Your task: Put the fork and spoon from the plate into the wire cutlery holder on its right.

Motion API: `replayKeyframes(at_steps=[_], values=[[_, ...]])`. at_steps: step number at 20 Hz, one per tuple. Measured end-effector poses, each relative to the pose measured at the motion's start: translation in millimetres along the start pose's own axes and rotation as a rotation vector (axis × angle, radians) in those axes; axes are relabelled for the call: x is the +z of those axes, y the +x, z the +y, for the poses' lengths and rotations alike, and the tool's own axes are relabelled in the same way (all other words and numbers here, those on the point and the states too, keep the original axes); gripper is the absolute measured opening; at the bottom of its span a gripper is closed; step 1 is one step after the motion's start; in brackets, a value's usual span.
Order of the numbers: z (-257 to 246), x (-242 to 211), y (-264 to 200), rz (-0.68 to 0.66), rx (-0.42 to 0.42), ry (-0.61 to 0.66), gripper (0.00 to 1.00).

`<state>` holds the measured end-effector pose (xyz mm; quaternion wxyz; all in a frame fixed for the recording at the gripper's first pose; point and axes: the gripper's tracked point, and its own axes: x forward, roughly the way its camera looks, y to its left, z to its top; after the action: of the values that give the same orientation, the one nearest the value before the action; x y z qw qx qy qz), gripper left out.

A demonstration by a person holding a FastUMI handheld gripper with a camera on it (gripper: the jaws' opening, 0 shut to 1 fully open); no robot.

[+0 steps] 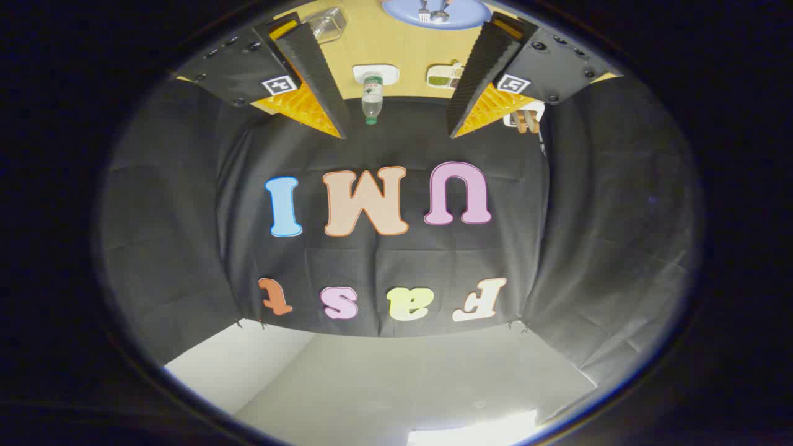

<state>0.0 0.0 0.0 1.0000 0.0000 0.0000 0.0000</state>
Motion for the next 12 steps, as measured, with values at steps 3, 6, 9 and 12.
replayKeyframes(at_steps=[3, 6, 9, 12], values=[[3.8, -5.4, 2.9, 0.012, 0.010, -0.007, 1.00], [6.0, -9.2, 4.6, 0.020, 0.015, -0.023, 1.00], [10.6, -8.6, 5.4, 0.026, 0.028, -0.040, 1.00], [11.5, -9.9, 7.1, 0.032, 0.034, -0.047, 1.00]])
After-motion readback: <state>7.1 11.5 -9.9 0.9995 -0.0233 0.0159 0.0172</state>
